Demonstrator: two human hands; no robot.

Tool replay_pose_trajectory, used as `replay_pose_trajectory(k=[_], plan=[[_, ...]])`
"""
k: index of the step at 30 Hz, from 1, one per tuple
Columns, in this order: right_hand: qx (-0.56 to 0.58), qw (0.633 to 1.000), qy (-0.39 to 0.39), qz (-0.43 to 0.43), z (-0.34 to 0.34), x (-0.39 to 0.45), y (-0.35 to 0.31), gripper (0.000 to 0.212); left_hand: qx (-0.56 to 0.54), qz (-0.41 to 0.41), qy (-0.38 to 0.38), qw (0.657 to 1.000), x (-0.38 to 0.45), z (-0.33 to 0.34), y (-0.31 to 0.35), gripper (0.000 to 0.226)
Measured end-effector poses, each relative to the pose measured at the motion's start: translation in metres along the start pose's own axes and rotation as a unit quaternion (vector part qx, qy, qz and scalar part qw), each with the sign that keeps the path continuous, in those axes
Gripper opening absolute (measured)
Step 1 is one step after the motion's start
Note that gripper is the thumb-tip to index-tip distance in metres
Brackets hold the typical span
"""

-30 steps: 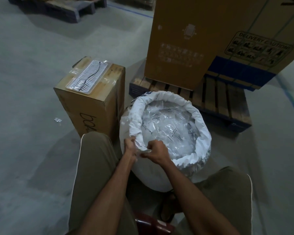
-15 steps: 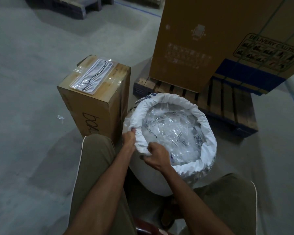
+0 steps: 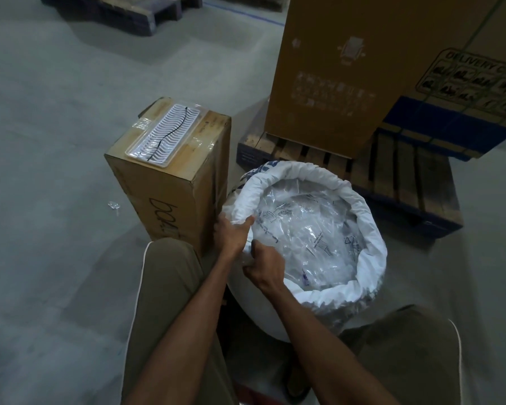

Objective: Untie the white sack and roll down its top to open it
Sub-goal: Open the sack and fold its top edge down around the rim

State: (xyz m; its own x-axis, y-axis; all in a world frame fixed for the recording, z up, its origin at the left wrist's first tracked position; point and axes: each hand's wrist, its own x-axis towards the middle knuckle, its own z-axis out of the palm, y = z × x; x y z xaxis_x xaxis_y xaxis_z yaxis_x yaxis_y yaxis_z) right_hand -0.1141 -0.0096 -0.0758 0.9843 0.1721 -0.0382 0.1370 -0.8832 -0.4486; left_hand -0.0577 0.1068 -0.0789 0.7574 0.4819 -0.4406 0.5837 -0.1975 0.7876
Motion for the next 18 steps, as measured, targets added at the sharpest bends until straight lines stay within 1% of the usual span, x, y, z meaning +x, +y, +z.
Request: replay_pose_trajectory(k=[1, 3, 4, 5, 6, 8, 9, 10, 11, 12, 13, 14, 15, 16, 18], plan=[[-0.013, 1.0, 0.008, -0.017, 0.001, -0.001, -0.002, 0.028, 0.024, 0.021, 0.006, 0.999, 0.004, 0.002, 0.0, 0.092], [-0.027, 0.998, 0.029, -0.048, 0.005, -0.003, -0.002, 0.038, 0.082, 0.045, -0.002, 0.996, 0.008, 0.002, 0.004, 0.069], [-0.033, 0.997, 0.036, -0.062, 0.007, -0.003, -0.001, 0.043, 0.092, 0.05, -0.011, 0.994, 0.011, 0.001, 0.006, 0.061], [-0.038, 0.996, 0.039, -0.07, 0.009, -0.003, 0.0, 0.046, 0.082, 0.044, -0.014, 0.996, 0.015, 0.0, 0.009, 0.056], [-0.044, 0.996, 0.037, -0.073, 0.009, -0.003, 0.001, 0.046, 0.05, 0.021, -0.014, 0.998, 0.02, -0.001, 0.012, 0.054], [-0.041, 0.996, 0.019, -0.072, 0.003, 0.001, 0.002, 0.039, -0.026, -0.04, -0.009, 0.999, 0.031, -0.004, 0.012, 0.055], [-0.02, 0.998, 0.009, -0.067, 0.0, 0.004, 0.003, 0.036, -0.058, -0.071, -0.026, 0.995, 0.037, -0.004, 0.009, 0.056], [0.026, 0.998, -0.006, -0.057, -0.002, 0.007, 0.005, 0.035, -0.083, -0.088, -0.035, 0.992, 0.037, -0.007, 0.008, 0.057], [0.11, 0.993, -0.033, -0.042, -0.005, 0.012, 0.008, 0.035, -0.111, -0.106, -0.041, 0.987, 0.041, -0.005, 0.005, 0.054], [0.204, 0.977, -0.057, -0.025, -0.007, 0.017, 0.01, 0.035, -0.153, -0.114, -0.048, 0.98, 0.039, -0.005, 0.005, 0.046], [0.26, 0.964, -0.064, -0.004, -0.01, 0.024, 0.013, 0.032, -0.209, -0.131, -0.052, 0.968, 0.041, -0.002, 0.002, 0.036], [0.266, 0.962, -0.057, 0.0, -0.014, 0.031, 0.015, 0.027, -0.259, -0.151, -0.052, 0.953, 0.041, 0.0, 0.001, 0.03], [0.224, 0.973, -0.051, -0.015, -0.018, 0.039, 0.014, 0.022, -0.309, -0.163, -0.055, 0.935, 0.044, 0.005, -0.002, 0.028], [0.156, 0.985, -0.055, -0.044, -0.023, 0.049, 0.012, 0.032, -0.326, -0.16, -0.061, 0.93, 0.042, 0.004, 0.001, 0.031], [0.005, 0.993, -0.086, -0.084, -0.033, 0.069, -0.004, 0.066, -0.327, -0.155, -0.093, 0.928, 0.045, 0.004, 0.004, 0.045]])
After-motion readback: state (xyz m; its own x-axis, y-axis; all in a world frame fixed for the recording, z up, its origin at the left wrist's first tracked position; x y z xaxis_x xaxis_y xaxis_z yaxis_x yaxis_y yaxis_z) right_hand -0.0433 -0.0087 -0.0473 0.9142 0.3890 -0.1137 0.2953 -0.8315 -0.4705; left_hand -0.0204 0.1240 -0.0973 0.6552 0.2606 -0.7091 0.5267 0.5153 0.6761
